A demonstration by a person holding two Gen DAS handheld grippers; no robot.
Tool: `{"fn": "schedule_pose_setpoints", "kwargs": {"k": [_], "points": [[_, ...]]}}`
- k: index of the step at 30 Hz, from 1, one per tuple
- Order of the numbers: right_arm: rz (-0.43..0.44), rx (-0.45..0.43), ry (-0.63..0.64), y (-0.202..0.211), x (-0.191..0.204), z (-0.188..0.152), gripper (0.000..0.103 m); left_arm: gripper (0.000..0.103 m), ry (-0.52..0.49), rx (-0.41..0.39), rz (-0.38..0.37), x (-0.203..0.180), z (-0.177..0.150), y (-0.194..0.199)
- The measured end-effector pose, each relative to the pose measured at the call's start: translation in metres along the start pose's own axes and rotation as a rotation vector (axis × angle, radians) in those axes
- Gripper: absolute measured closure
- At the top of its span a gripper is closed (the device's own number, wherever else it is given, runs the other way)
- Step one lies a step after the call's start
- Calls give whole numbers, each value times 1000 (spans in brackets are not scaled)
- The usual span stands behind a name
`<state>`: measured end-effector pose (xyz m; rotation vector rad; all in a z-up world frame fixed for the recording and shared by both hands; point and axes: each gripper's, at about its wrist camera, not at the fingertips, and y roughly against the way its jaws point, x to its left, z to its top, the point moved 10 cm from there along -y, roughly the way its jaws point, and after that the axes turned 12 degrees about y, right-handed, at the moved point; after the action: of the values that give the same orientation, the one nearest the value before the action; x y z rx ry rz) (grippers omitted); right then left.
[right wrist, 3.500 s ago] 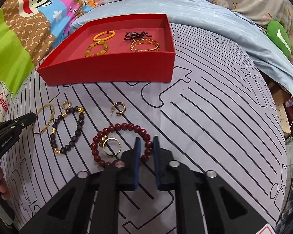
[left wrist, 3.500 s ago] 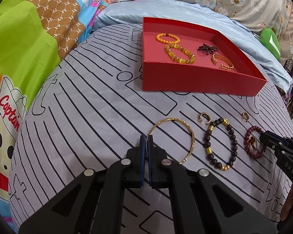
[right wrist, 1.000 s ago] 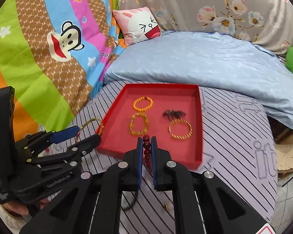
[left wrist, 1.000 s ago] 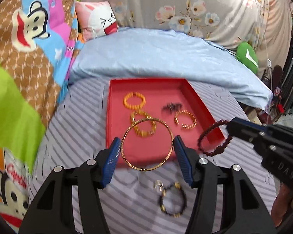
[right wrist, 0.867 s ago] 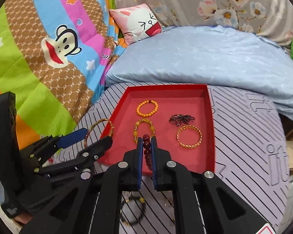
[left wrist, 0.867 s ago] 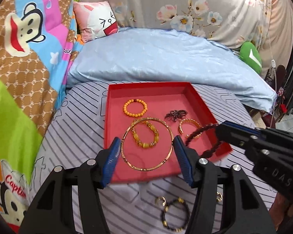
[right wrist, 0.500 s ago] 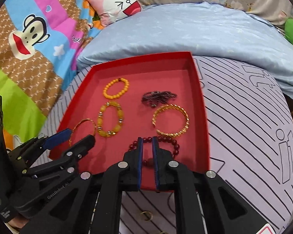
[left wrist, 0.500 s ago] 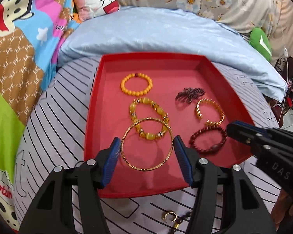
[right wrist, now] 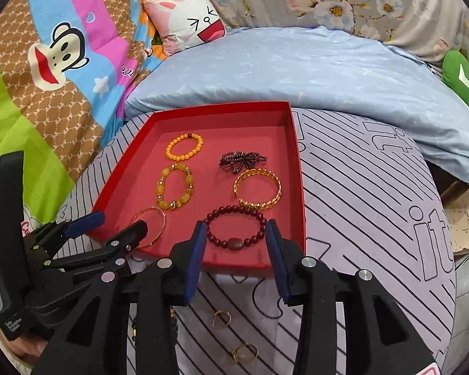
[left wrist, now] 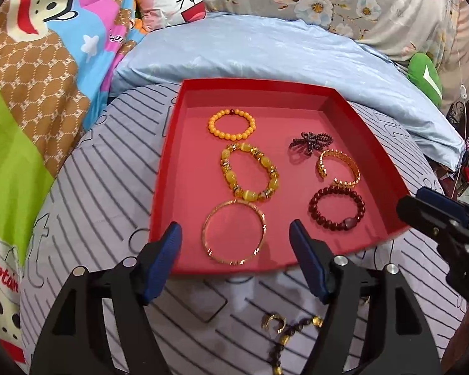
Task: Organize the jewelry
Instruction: 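Withdraw both tools from the tray toward the black bead bracelet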
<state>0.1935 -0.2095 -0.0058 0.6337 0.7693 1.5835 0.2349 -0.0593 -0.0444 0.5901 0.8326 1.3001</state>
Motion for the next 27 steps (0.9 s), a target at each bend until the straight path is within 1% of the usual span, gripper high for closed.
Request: {"fn": "schedule_pose_setpoints", "kwargs": {"k": [4,12,22,27], "points": [[2,8,-2,8,4,-14,64,36,-9,-31,19,3,-5,16],[5,22,-16,21,10,-36,64,36,-1,-45,21,5,-16,40],[4,36,-17,35,15,-62,64,36,10,-37,33,11,-37,57],[0,57,-25,39,11,-84,64,35,14,-12,34,14,-57,59]]}}
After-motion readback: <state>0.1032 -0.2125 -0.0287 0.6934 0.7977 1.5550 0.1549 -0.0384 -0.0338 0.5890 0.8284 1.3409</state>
